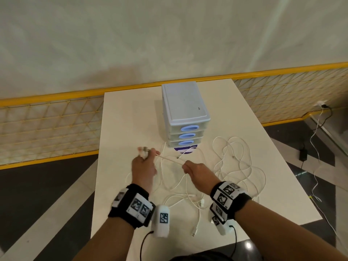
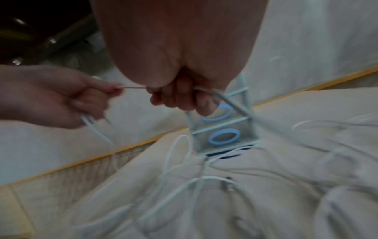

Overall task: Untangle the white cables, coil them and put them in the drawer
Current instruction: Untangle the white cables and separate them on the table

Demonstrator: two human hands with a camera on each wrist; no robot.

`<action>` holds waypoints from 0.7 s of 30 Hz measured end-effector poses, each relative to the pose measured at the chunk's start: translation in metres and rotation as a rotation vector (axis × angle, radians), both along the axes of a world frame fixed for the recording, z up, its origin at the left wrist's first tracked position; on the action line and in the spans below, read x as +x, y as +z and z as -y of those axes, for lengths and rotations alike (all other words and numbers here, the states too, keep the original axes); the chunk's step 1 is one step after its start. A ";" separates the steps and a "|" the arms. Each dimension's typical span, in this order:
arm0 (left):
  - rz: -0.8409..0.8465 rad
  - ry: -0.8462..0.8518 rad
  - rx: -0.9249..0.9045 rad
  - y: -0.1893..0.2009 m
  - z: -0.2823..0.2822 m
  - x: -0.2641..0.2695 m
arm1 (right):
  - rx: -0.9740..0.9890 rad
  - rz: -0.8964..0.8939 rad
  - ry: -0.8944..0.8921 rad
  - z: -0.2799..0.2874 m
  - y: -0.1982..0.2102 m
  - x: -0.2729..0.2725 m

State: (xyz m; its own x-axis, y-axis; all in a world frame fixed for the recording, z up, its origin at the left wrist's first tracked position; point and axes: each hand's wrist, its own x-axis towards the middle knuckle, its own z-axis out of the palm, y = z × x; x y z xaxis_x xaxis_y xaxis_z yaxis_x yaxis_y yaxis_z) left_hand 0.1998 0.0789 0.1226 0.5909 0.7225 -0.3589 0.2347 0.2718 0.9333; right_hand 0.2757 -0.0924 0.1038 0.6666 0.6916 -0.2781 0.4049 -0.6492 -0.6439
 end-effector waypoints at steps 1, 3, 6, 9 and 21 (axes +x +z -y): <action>0.024 0.066 -0.037 0.004 -0.012 -0.002 | -0.055 0.011 -0.011 0.011 -0.003 0.007; 0.072 0.128 -0.038 0.007 -0.032 -0.006 | -0.121 0.029 -0.036 0.030 -0.008 0.019; 0.063 0.146 -0.005 0.003 -0.033 -0.014 | -0.124 0.063 -0.107 0.040 -0.012 0.031; -0.097 0.031 0.032 -0.006 -0.018 -0.014 | -0.041 0.125 -0.250 0.039 -0.017 0.035; -0.090 -0.287 0.127 -0.009 0.028 0.002 | 0.092 0.091 0.008 -0.005 -0.004 -0.010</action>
